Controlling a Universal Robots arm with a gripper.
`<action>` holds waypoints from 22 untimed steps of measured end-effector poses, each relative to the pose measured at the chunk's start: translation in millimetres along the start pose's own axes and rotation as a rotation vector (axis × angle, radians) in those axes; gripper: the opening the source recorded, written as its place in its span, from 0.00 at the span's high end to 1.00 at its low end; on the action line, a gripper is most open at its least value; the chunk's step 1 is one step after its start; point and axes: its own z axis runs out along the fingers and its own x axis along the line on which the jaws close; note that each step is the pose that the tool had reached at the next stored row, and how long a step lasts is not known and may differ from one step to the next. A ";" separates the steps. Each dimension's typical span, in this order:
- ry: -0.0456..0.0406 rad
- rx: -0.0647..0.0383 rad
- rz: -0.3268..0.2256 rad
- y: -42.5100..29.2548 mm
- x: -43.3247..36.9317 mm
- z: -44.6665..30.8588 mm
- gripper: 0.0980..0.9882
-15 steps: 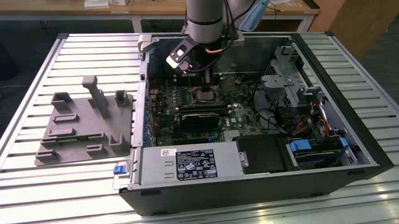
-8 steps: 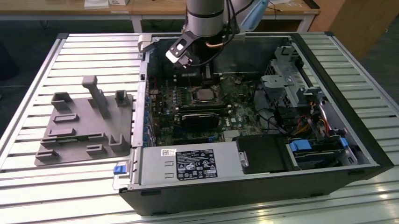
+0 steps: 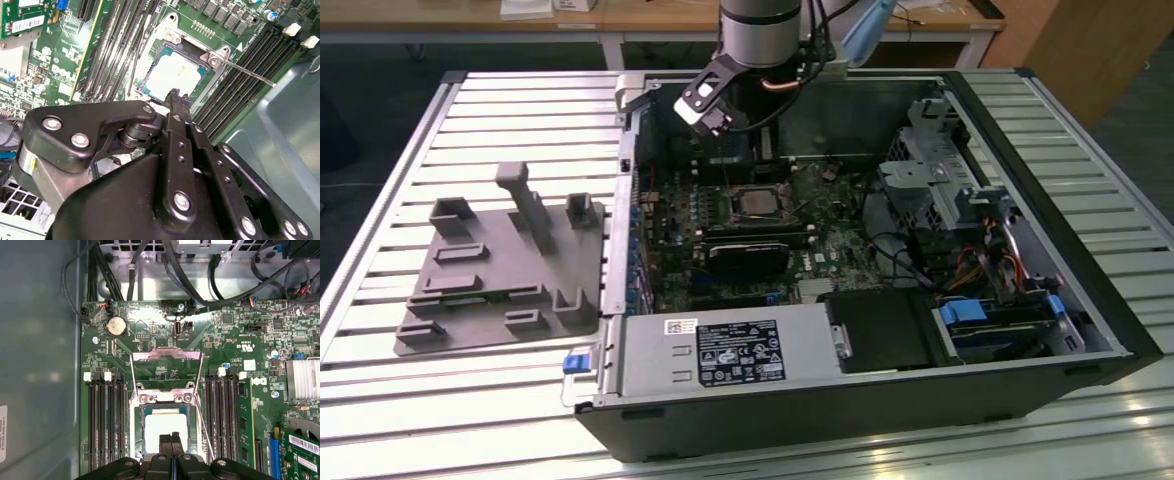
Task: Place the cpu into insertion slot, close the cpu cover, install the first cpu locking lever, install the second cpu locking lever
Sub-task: 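Place the cpu into insertion slot, then close the cpu cover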
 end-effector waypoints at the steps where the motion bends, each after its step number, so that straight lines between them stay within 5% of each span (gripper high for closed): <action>1: 0.0000 0.000 0.000 0.0 0.0 0.0 1.00; 12: -0.0006 0.000 0.000 0.0 -0.1 -1.0 1.00; 22: -0.0002 0.000 0.000 1.4 -0.2 -16.1 1.00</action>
